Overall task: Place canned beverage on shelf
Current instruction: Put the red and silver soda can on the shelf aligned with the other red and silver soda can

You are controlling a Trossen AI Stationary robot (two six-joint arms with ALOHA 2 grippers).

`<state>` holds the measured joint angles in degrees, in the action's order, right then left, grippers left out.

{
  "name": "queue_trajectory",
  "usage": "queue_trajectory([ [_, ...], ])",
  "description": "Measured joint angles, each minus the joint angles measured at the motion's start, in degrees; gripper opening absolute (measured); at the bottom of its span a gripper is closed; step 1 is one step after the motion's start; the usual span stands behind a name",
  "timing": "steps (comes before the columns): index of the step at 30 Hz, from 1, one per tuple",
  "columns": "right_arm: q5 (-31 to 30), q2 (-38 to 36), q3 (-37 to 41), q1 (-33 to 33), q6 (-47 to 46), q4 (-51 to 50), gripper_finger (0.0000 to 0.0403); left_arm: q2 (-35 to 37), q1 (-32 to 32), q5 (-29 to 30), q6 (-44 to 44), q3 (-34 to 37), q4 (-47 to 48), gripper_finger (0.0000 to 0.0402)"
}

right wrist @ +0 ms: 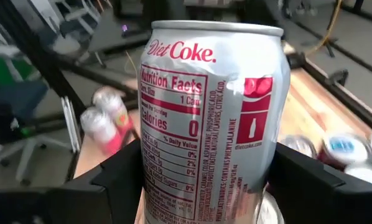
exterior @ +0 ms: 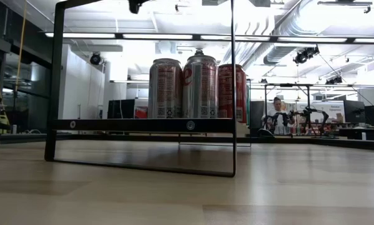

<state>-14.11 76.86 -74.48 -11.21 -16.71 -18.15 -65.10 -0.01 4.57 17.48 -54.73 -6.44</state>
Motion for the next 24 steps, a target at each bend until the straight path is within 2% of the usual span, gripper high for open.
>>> queue_trajectory([
  [5, -4.7, -3.2, 0.8, -4.1, -4.2, -11.8, 0.0272, 4.2, 0.8, 0.8, 1.0, 0.6, 8.2, 0.0296],
  [8, -7.9, -5.7, 5.1, -7.8, -9.6, -15.7, 0.0272, 6.0, 0.0, 2.9, 3.2, 4.1, 8.2, 0.0295],
  [10, -9.8, -7.9, 10.0, -10.7, -14.6, -14.3, 0.0272, 7.0, -0.8, 3.7, 4.8, 7.1, 4.0, 0.0295],
  [13, -14.3, -11.4, 19.0, -15.7, -22.4, -7.2, 0.0272, 8.8, -1.8, 5.7, 7.4, 12.3, -2.8, 0.0295],
  [17, -22.1, -12.4, 30.4, -20.9, -27.5, 9.3, 0.0272, 9.3, -2.4, 8.2, 10.7, 16.7, -9.6, 0.0295],
  [21, -31.4, -8.2, 37.5, -22.4, -28.3, 21.0, 0.0272, 9.3, -2.4, 8.5, 13.0, 17.4, -10.0, 0.0295],
  [24, -37.8, -4.1, 38.6, -21.4, -24.6, 26.3, 0.0272, 9.3, -2.4, 8.8, 13.4, 17.4, -10.3, 0.0296],
])
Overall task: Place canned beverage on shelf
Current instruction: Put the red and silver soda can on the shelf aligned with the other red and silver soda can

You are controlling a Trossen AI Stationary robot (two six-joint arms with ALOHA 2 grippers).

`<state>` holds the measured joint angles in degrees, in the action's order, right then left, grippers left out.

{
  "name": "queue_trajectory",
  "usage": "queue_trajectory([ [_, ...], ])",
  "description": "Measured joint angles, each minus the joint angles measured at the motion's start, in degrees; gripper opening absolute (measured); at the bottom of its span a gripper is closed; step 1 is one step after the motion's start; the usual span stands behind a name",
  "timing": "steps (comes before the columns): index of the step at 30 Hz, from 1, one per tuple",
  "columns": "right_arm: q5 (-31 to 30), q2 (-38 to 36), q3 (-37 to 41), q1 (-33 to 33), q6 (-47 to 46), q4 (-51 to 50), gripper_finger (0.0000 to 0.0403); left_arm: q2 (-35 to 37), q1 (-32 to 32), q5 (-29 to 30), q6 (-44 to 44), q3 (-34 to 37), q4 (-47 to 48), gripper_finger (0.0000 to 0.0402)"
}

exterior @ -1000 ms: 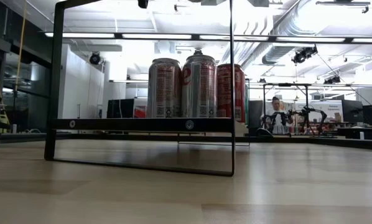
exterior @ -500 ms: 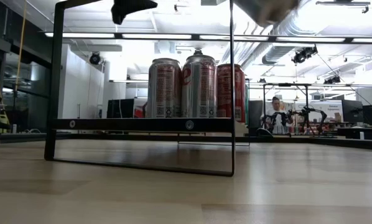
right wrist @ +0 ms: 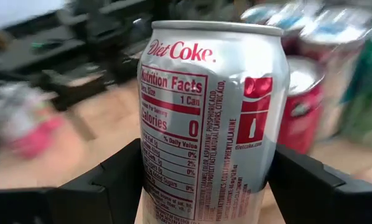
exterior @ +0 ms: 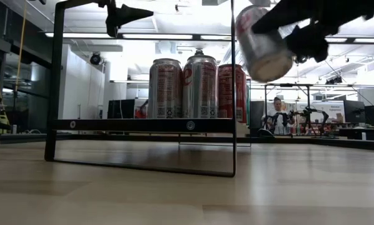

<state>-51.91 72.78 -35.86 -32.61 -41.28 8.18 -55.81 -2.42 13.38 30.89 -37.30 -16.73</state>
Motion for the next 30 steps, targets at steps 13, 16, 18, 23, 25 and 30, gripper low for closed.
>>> queue_trajectory([
  [13, -5.2, 17.2, 0.0, 1.5, 13.2, 16.8, 0.0272, 0.0, 0.0, 0.9, -2.0, 0.0, 0.1, 0.0296],
  [16, -7.2, 19.8, 0.0, 1.9, 13.3, 19.6, 0.0272, 0.0, 0.0, 0.9, -2.0, 0.0, 0.1, 0.0296],
  [18, -7.0, 21.1, 0.0, 2.2, 13.3, 21.3, 0.0272, 0.0, 0.0, 1.4, -2.0, 0.0, 0.1, 0.0296],
  [23, -7.7, 23.2, 0.0, 3.7, 13.3, 22.9, 0.0272, 0.0, 0.0, 3.2, -2.1, 0.0, 0.2, 0.0296],
  [25, -7.7, 23.3, 0.0, 4.3, 13.3, 23.0, 0.0272, 0.0, 0.0, 3.7, -2.1, 0.0, 0.2, 0.0296],
  [30, -7.8, 23.3, 0.0, 5.4, 16.1, 23.8, 0.0272, 0.0, 0.0, 3.7, -2.2, 0.0, 0.2, 0.0296],
])
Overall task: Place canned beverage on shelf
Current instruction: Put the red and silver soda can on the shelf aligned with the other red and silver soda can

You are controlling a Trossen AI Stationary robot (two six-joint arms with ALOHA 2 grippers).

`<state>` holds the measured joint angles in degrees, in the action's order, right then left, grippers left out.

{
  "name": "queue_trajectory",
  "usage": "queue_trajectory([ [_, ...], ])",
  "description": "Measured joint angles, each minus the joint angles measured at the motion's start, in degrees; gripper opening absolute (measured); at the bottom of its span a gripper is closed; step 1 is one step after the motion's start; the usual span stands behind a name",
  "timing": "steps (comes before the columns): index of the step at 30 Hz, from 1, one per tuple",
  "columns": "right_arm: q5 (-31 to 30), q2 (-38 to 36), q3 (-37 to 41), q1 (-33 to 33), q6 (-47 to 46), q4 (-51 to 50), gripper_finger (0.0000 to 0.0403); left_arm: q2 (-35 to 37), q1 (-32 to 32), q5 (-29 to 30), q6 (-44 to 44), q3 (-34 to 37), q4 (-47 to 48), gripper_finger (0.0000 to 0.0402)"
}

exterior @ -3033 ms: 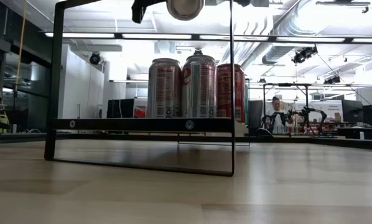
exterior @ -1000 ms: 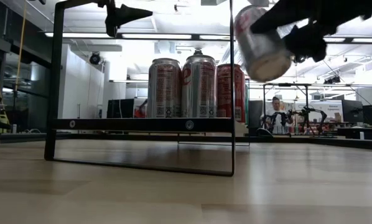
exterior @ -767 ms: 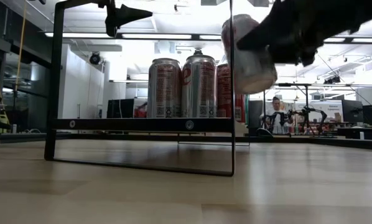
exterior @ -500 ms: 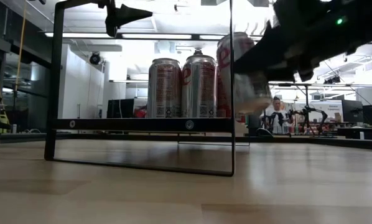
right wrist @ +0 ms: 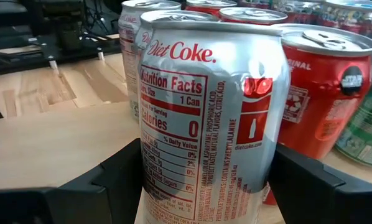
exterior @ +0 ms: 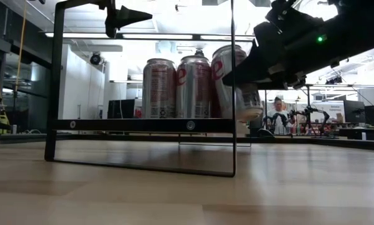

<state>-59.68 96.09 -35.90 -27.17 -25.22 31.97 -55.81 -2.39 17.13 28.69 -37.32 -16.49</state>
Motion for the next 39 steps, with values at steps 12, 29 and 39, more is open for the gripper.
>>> queue_trajectory([
  [12, 2.9, 0.0, 0.0, 2.5, 1.3, 0.5, 0.0272, 0.0, 0.0, 0.3, -0.4, 0.0, 0.2, 0.0296],
  [29, 5.5, 0.0, 0.0, 3.2, 2.0, 0.8, 0.0335, 0.0, 0.0, 0.3, -0.4, 0.0, 0.3, 0.0296],
  [39, 5.7, 0.0, 0.0, 3.1, 6.7, 6.4, 0.0338, 0.0, 0.0, 0.4, -0.4, 0.0, 0.4, 0.0296],
])
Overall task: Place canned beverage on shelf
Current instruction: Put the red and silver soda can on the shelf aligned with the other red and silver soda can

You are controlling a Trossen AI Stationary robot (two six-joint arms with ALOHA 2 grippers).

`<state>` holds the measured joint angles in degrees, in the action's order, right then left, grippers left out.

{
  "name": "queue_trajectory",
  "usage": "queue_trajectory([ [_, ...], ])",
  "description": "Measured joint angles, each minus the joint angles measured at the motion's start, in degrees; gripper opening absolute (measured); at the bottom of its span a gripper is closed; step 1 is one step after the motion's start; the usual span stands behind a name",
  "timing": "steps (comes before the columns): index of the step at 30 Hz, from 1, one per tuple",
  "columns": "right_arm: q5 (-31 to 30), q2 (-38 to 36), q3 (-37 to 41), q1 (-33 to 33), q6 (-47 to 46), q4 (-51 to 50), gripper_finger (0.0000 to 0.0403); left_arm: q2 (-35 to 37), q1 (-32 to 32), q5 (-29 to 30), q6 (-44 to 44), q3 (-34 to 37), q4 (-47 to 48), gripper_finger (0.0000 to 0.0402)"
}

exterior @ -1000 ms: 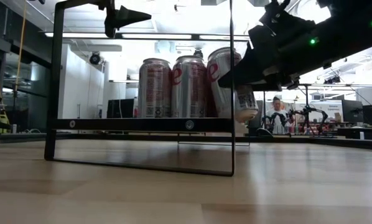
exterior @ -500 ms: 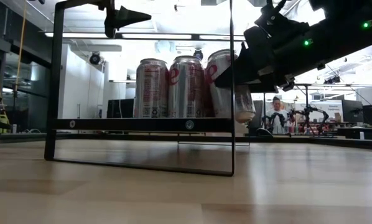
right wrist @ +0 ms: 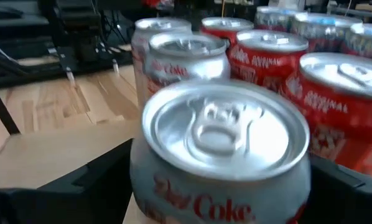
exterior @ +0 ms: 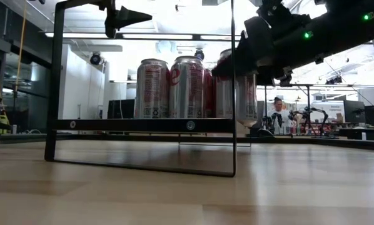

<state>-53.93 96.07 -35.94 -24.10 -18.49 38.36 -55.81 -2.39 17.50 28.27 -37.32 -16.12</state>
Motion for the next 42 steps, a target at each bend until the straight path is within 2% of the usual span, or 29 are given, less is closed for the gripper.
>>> queue_trajectory([
  [11, -2.2, -0.3, 0.0, 0.1, 10.7, 10.6, 0.0338, 0.0, 0.0, 1.1, -0.3, 0.0, 0.0, 0.0296],
  [15, -3.1, -2.9, 0.0, 0.1, 14.8, 12.2, 0.0339, 0.0, 0.0, 1.2, -2.0, 0.0, 0.0, 0.0296],
  [21, -4.5, -14.3, 0.0, -0.4, 17.9, 10.6, 0.0339, 0.0, 0.0, 1.4, -2.0, 0.0, 0.0, 0.0296],
  [24, -2.5, -22.2, 0.0, -2.5, 18.2, 3.6, 0.0335, 0.0, 0.0, 1.4, -2.0, 0.0, 0.0, 0.0296],
  [26, -0.6, -27.6, 0.0, -4.6, 14.2, -4.8, 0.0325, 0.0, 0.0, 1.4, -2.0, 0.0, 0.0, 0.0296],
  [30, 3.8, -35.7, 0.0, -9.2, -3.7, -28.9, 0.0279, 0.0, 0.0, 1.4, -1.9, 0.0, 0.0, 0.0296],
  [33, 10.0, -37.1, 0.0, -12.4, -18.9, -42.6, 0.0219, 0.0, 0.0, 1.4, -2.0, 0.0, 0.0, 0.0296],
  [36, 16.4, -34.6, 0.0, -15.2, -26.7, -46.4, 0.0135, 0.0, 0.1, 1.4, -2.9, 0.0, 0.0, 0.0296],
  [39, 18.0, -29.8, 0.0, -16.4, -30.4, -46.7, 0.0036, 0.0, 0.2, 1.5, -3.4, 0.0, 0.0, 0.0296],
  [40, 17.8, -28.0, 0.0, -16.1, -31.1, -46.6, 0.0019, 0.0, 0.2, 2.0, -3.4, 0.0, 0.0, 0.0296],
  [42, 17.1, -24.5, 0.0, -14.7, -32.7, -46.0, 0.0018, 0.0, 0.2, 2.8, -3.4, 0.0, 0.2, 0.0296],
])
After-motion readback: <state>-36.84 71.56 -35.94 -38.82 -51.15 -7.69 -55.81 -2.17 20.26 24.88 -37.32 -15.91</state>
